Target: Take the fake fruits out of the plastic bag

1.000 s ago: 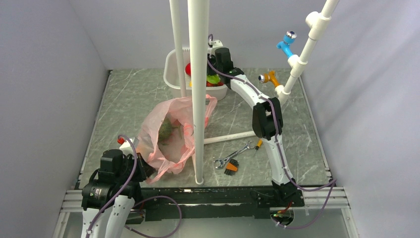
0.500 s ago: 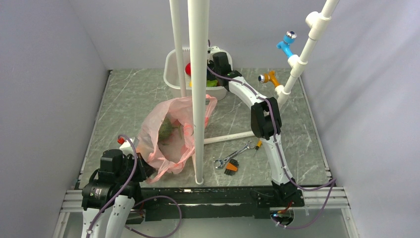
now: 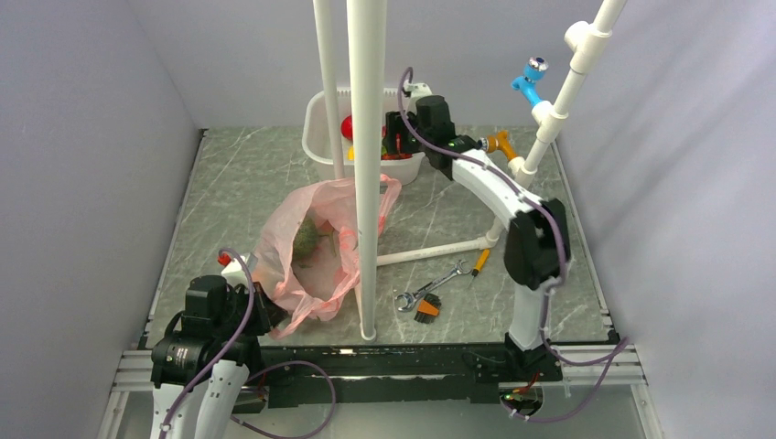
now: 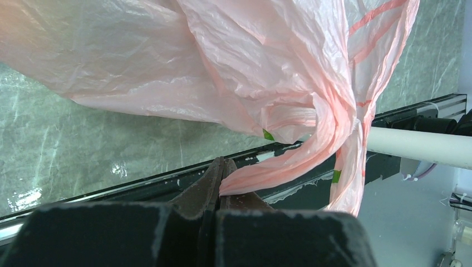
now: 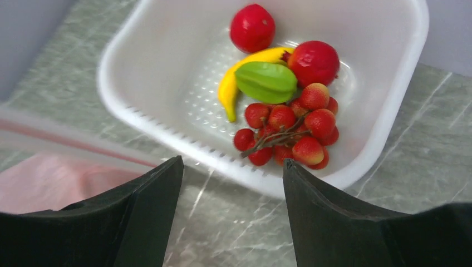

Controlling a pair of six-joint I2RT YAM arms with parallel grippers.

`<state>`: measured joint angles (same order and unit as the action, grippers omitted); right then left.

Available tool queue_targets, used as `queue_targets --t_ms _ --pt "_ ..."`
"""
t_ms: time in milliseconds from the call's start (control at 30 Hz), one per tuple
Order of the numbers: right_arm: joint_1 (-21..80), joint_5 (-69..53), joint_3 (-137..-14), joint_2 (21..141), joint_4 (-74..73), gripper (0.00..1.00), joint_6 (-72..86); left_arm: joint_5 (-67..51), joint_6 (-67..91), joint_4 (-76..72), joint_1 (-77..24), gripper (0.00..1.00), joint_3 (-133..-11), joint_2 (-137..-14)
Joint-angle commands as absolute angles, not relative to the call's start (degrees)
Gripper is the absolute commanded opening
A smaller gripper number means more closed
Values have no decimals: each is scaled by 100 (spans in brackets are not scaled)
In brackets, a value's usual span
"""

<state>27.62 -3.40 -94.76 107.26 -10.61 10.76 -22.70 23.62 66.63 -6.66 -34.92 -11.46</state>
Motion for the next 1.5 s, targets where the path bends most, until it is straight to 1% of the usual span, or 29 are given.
queue_targets --t_ms 0,133,300,400,467,533,633,733,833,1067,1167,1300,1467 --pt "2909 -412 -8121 9632 -415 69 1342 -2392 2276 6456 -624 0 -3489 -1123" --pt "3040 -802 -6543 8595 238 69 1628 -2392 2285 6449 -624 0 -3481 -1075" --pt "3405 -1378 -5082 7325 791 69 2054 -2400 2282 6442 -624 0 -3480 -1080" --pt "3870 -1251 -4722 6645 543 70 1643 -2394 2276 6450 -624 0 -3485 -1091" --pt "4123 -864 -4639 6276 220 74 1378 -2399 2278 6451 -624 0 -3481 -1077" --pt "4152 -1016 -4583 5958 141 76 1338 -2383 2293 6445 -624 0 -3480 -1060" --pt "4371 -1324 -4585 5864 429 76 1551 -2333 2338 6459 -622 0 -3497 -1084" --pt "4841 -1479 -4752 6226 940 73 1550 -2316 2628 6504 -624 0 -3603 -1134" --pt "5274 -1558 -5343 7007 910 68 1284 -2609 2898 6339 -624 0 -3812 -1130" --pt "5663 -2343 -6387 8871 941 60 867 -2439 3018 6500 -624 0 -4852 -1309" --pt "5776 -2559 -6754 9553 933 59 739 -2701 3068 6373 -624 0 -5053 -1488" --pt "5817 -2826 -7223 10309 1008 58 671 -2994 3242 6083 -624 0 -4994 -1556" --pt "5929 -3170 -7886 10947 894 60 604 -3031 3377 6017 -624 0 -4964 -1509"
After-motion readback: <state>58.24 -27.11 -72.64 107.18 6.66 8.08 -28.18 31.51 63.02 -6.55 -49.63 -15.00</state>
